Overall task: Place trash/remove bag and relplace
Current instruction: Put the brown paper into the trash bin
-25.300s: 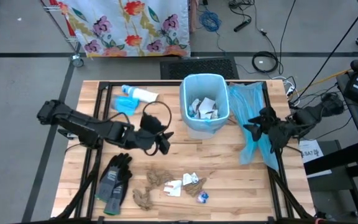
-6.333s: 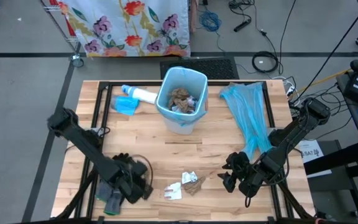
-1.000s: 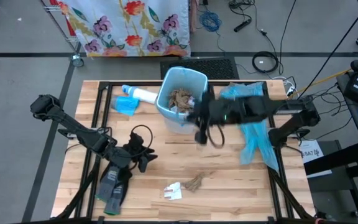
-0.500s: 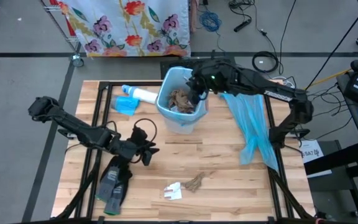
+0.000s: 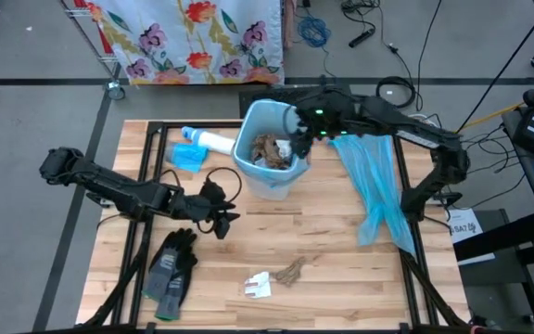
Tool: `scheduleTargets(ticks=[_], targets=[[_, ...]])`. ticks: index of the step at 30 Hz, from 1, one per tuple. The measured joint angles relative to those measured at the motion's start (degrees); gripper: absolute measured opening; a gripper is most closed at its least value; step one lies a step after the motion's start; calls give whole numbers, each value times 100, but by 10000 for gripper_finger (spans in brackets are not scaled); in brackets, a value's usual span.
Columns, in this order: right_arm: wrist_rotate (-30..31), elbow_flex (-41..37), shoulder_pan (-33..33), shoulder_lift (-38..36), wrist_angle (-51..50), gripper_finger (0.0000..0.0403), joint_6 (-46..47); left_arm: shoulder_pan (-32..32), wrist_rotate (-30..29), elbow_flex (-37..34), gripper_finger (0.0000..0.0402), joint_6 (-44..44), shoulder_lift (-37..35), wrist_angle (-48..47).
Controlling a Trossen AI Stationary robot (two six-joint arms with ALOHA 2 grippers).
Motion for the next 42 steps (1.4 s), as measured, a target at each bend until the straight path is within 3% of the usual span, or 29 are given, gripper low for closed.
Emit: scheduleTargets(ticks=[5,10,16,21,27,35,39,42], targets=[[14,0,312,-643,-717,204,705,257,25,0,183,456,0,3],[75,9,1123,-994,-1189,199,934,448,84,0,183,592,0,2],[958,7,2374,-958,-2181,198,2088,498,121,43,181,924,0,63],[1518,-247,3474,-803,-2568,198,3279,496,483,466,170,1391,-26,59],[1702,-1384,4507,-786,-2356,198,4721,398,791,943,156,1795,-26,-213],[1655,-3015,5520,-786,-1373,198,6374,-170,811,1023,150,1614,85,-278],[1662,-3518,5785,-786,-455,198,6316,-463,803,1021,150,1269,334,-287],[1641,-3918,5845,-782,594,198,5324,-594,786,1021,150,924,534,-226]])
